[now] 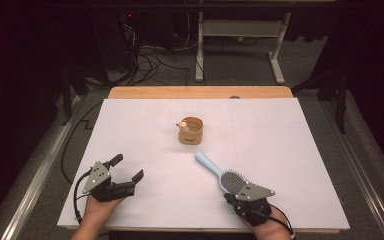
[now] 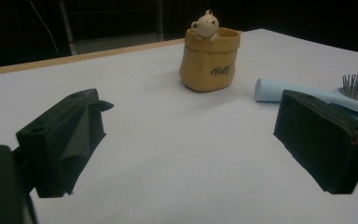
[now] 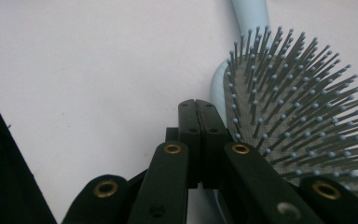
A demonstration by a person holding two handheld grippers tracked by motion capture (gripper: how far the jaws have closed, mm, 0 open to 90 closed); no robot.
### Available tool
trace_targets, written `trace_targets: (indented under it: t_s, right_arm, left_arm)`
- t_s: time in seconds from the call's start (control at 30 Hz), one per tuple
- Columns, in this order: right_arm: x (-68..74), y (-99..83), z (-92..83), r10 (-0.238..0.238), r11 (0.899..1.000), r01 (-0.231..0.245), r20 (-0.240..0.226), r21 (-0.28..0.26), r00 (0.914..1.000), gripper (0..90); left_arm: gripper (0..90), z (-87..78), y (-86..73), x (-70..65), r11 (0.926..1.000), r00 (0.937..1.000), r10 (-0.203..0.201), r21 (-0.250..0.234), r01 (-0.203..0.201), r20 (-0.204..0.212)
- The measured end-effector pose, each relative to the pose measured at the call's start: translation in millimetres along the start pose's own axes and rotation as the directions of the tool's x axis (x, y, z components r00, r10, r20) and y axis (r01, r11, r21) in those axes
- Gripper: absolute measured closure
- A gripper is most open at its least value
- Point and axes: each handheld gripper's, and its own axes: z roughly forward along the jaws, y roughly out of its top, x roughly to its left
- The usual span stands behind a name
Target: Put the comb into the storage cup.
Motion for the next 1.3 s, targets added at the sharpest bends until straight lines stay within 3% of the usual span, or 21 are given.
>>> trace_targets:
  t_s: [0.33, 0.4, 0.43, 0.57, 0.6, 0.67, 0.73, 0.77, 0.8, 0.83, 0.87, 0.9, 0.93, 0.97, 1.07, 1.2, 1.23, 1.3]
  right_arm:
    - [-8.2, -0.4, 0.5, 0.015, 1.000, -0.015, 0.034, 0.000, 0.9993, 90.0]
    - [-8.3, -0.8, 0.7, 0.021, 1.000, -0.020, 0.024, -0.003, 0.9995, 90.0]
    - [-6.9, 0.1, -1.3, 0.031, 0.999, -0.031, -0.015, -0.027, 0.9994, 90.0]
    - [-2.9, 3.8, -10.1, 0.026, 0.997, -0.029, -0.030, -0.077, 0.9992, 90.0]
    - [-4.1, 6.7, -22.1, 0.026, 0.991, -0.026, -0.007, -0.129, 0.9996, 90.0]
    - [-10.9, 7.7, -36.0, 0.050, 0.983, -0.043, 0.032, -0.177, 0.9983, 90.0]
    - [-14.6, 7.2, -41.4, 0.066, 0.980, -0.056, 0.046, -0.192, 0.9967, 90.0]
    - [-29.0, 3.0, -56.2, 0.119, 0.968, -0.096, 0.090, -0.233, 0.9888, 90.0]
    - [-29.0, 3.0, -56.2, 0.119, 0.968, -0.096, 0.090, -0.233, 0.9888, 90.0]
    - [-42.2, -4.5, -65.9, 0.164, 0.962, -0.126, 0.142, -0.241, 0.9762, 90.0]
    - [-42.2, -4.5, -65.9, 0.164, 0.962, -0.126, 0.142, -0.241, 0.9762, 90.0]
    - [-47.0, -8.1, -68.3, 0.178, 0.962, -0.137, 0.160, -0.238, 0.9709, 90.0]
    - [-54.4, -14.4, -71.1, 0.200, 0.962, -0.157, 0.188, -0.224, 0.9616, 90.0]
    - [-64.0, -25.3, -71.5, 0.223, 0.966, -0.189, 0.201, -0.176, 0.9538, 90.0]
    - [-70.6, -41.2, -67.0, 0.257, 0.964, -0.241, 0.177, -0.109, 0.9500, 90.0]
    - [-66.4, -48.9, -62.6, 0.262, 0.965, -0.256, 0.142, -0.058, 0.9546, 90.0]
    - [-61.8, -49.1, -59.2, 0.242, 0.970, -0.240, 0.122, -0.032, 0.9626, 90.0]
    - [-58.6, -47.4, -56.4, 0.228, 0.974, -0.227, 0.113, -0.023, 0.9671, 90.0]
  left_arm:
    - [3.7, 1.7, 0.0, 0.4, 0.9999, 0.9999, -0.011, 0.006, 0.011, -0.002]
    - [3.7, 1.8, 0.1, 0.5, 0.9998, 0.9999, -0.014, 0.012, 0.014, -0.002]
    - [3.7, 1.9, 0.2, 0.6, 0.9997, 0.9998, -0.018, 0.013, 0.018, -0.003]
    - [3.7, 1.8, 0.1, 0.7, 0.9999, 0.9999, -0.010, 0.004, 0.010, -0.009]
    - [3.7, 1.6, 0.3, 0.5, 0.9999, 0.9999, -0.010, 0.000, 0.010, -0.008]
    - [3.6, 1.6, 0.4, 0.7, 1.0000, 0.9999, -0.007, -0.002, 0.007, -0.010]
    - [3.5, 1.5, 0.4, 0.8, 1.0000, 0.9999, -0.007, -0.001, 0.007, -0.010]
    - [3.4, 1.5, 0.5, 1.1, 1.0000, 0.9999, -0.006, -0.002, 0.006, -0.009]
    - [3.3, 1.5, 0.5, 1.1, 1.0000, 0.9999, -0.006, -0.002, 0.006, -0.009]
    - [3.2, 1.6, 0.6, 1.3, 1.0000, 0.9999, -0.006, -0.002, 0.006, -0.010]
    - [3.2, 1.6, 0.6, 1.3, 1.0000, 0.9999, -0.006, -0.002, 0.006, -0.010]
    - [3.2, 1.6, 0.6, 1.5, 1.0000, 0.9999, -0.005, -0.001, 0.005, -0.010]
    - [3.1, 1.6, 0.6, 1.3, 1.0000, 0.9999, -0.006, -0.003, 0.006, -0.010]
    - [2.9, 1.4, 0.7, 1.2, 1.0000, 0.9999, -0.006, -0.004, 0.006, -0.009]
    - [2.8, 1.1, 0.7, 0.9, 1.0000, 0.9999, -0.006, -0.004, 0.006, -0.009]
    - [2.8, 1.1, 0.5, 0.8, 1.0000, 1.0000, -0.007, -0.003, 0.007, -0.007]
    - [2.8, 1.3, 0.3, 0.8, 1.0000, 1.0000, -0.007, -0.003, 0.007, -0.007]
    - [2.9, 1.4, 0.4, 0.9, 1.0000, 0.9999, -0.008, -0.002, 0.008, -0.007]
